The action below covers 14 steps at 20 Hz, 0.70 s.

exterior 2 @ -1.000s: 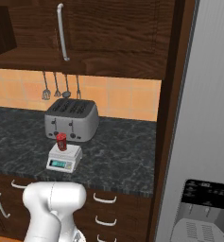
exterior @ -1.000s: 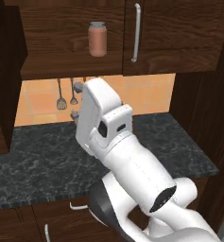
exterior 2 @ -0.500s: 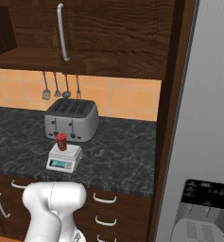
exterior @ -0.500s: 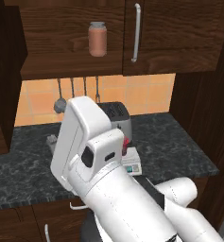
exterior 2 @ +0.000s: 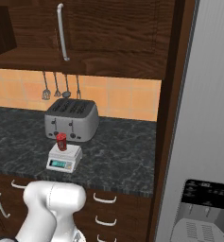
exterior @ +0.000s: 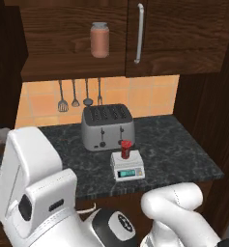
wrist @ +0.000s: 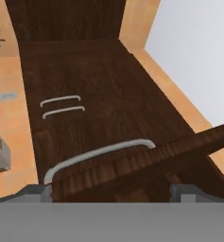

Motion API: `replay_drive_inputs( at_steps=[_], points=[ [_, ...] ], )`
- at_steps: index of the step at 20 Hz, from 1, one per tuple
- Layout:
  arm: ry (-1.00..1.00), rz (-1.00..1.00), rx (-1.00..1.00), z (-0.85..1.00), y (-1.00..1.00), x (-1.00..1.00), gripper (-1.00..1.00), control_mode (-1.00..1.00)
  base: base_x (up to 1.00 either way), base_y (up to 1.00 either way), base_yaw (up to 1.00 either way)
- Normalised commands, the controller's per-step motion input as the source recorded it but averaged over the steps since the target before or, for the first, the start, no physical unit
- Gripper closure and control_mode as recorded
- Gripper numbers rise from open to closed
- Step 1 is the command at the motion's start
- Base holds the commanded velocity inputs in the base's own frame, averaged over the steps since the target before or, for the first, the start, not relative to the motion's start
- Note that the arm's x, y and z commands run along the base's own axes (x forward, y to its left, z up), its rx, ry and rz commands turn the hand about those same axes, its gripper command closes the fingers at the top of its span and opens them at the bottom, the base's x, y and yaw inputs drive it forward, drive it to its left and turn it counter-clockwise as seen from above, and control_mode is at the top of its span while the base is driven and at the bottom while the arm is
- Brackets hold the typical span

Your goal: Pick the yogurt and place it on the digital scale for weighing, and close the cabinet.

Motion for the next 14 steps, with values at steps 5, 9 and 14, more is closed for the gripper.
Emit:
replay_drive_inputs(
  at_steps=[5,9,14],
  points=[
    [-0.01,-0.07,0.0,0.01,0.82,-0.03,-1.0,-1.0,0.0,0.0,0.0],
    [-0.12,-0.41,0.0,-0.06,0.97,-0.04,-1.0,-1.0,0.0,0.0,0.0],
    [-0.24,-0.41,0.02,-0.53,0.85,0.21,-1.0,-1.0,0.0,0.0,0.0]
  ],
)
